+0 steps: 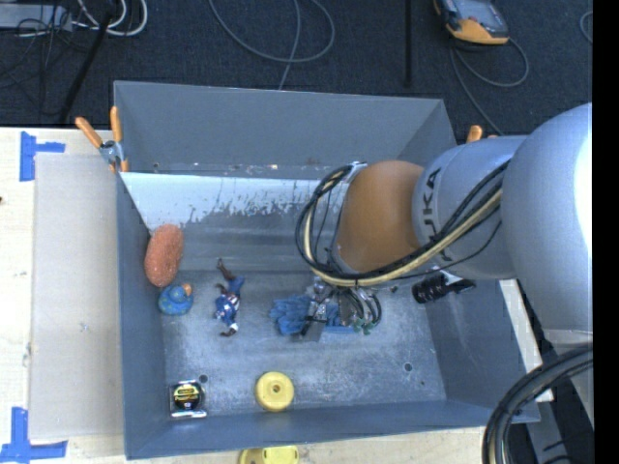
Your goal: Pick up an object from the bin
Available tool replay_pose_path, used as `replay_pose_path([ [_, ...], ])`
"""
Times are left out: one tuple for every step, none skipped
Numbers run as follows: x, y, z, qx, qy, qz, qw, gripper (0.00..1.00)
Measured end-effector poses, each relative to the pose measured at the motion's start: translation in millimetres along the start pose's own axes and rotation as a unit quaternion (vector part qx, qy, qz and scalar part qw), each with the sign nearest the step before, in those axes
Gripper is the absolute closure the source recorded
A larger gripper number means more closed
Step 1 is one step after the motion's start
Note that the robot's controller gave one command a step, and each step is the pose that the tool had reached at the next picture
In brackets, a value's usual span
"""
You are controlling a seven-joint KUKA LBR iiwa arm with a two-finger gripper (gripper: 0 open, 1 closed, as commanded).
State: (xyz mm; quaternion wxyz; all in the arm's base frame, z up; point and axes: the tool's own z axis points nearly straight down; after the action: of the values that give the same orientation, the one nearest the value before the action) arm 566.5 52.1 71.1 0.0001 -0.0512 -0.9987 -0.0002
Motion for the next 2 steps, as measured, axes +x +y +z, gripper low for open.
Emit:
replay_pose_path([
  [-39.2, -18.7, -79.1, 0.000, -0.0003, -0.004, 1.0000, 1.00],
  [-39.2, -18.8, -79.1, 0.000, -0.0003, -0.004, 1.0000, 1.00],
])
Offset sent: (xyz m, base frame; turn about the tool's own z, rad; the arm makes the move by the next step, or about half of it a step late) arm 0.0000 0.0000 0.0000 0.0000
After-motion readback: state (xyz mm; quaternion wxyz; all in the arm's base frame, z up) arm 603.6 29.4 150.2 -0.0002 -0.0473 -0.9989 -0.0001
